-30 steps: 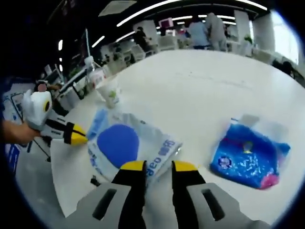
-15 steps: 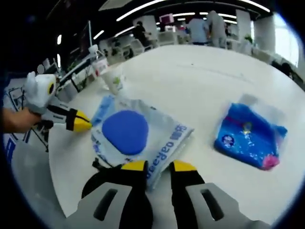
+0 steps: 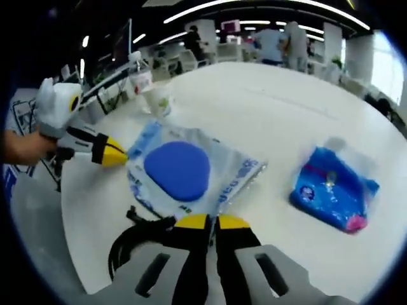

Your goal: Arrange the tabletop items into an orderly group along one side of the table until the central work area is clear of visible clutter.

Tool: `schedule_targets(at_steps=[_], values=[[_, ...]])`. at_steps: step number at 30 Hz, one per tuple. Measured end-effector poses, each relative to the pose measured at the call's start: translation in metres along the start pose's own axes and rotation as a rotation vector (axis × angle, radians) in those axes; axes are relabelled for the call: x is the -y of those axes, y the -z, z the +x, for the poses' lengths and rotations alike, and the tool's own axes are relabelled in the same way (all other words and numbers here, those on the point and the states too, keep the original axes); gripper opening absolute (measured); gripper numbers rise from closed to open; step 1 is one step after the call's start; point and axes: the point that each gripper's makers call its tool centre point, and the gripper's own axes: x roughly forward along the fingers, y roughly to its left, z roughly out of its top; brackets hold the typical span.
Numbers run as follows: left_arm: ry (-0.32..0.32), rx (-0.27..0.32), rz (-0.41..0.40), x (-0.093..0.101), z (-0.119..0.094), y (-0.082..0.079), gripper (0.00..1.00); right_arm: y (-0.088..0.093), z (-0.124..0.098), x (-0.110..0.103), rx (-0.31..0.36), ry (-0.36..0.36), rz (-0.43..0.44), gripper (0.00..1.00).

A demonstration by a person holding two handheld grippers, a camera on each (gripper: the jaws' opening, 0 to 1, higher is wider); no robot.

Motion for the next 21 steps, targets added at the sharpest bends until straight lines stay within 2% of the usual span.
schedule_targets(at_steps=[3,21], values=[[0.004,0.018,-0.011,-0.001,0.002,-0.009,0.0,-0.01,-0.003,0.007,0.034,0.02,-0.019,0.0],[-0.006,0.062,0.023,-0.017,0.019,-0.047,0.0,-0.037,0.009,0.033,0.067,0.062,-0.055,0.0]])
